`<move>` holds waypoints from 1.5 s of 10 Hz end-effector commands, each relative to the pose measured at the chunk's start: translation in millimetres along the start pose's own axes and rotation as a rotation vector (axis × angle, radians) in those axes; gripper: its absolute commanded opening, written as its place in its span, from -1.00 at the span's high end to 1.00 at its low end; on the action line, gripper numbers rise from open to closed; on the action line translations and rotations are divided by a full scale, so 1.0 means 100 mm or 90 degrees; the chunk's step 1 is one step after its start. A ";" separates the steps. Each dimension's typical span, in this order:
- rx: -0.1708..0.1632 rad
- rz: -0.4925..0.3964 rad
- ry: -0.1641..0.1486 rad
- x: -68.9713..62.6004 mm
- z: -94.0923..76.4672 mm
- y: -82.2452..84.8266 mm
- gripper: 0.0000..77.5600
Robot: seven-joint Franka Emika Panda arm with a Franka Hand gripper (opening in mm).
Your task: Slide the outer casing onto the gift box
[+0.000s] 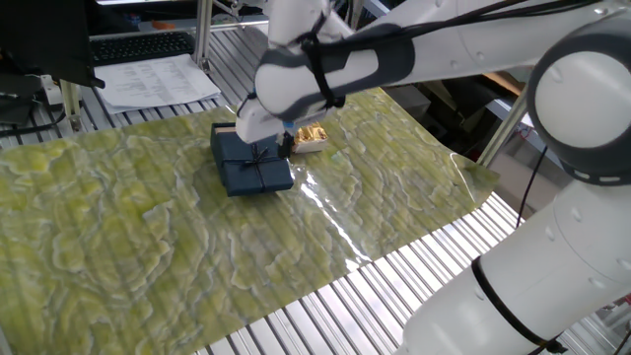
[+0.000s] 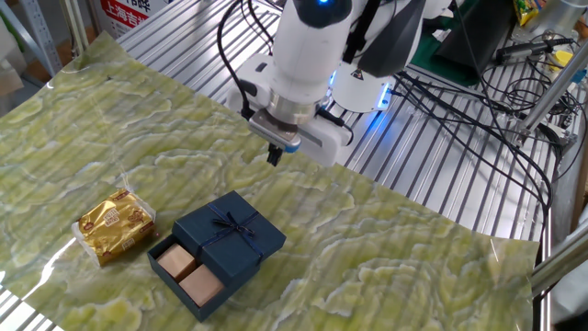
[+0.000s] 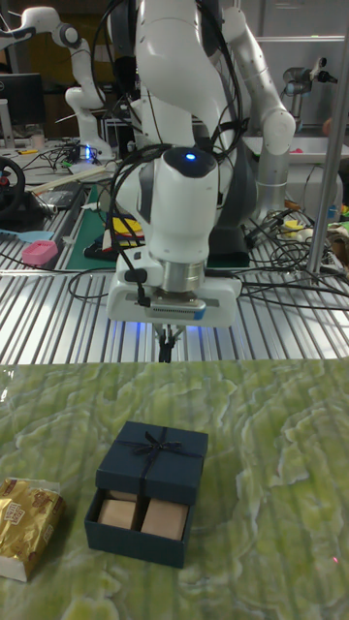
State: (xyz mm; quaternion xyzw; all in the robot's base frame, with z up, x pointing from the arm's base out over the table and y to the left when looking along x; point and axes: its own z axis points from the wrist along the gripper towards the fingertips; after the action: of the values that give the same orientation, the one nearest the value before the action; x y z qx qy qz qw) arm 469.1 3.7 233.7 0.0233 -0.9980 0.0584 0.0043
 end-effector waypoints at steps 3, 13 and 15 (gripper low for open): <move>-0.042 0.018 -0.019 0.04 0.05 0.09 1.00; 0.000 0.059 0.002 0.01 0.20 0.12 1.00; -0.002 0.072 0.007 -0.02 0.38 0.15 1.00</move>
State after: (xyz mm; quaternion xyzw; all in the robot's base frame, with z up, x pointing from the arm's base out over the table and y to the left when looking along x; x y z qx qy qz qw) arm 466.7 13.3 205.4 -0.0236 -0.9980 0.0586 0.0048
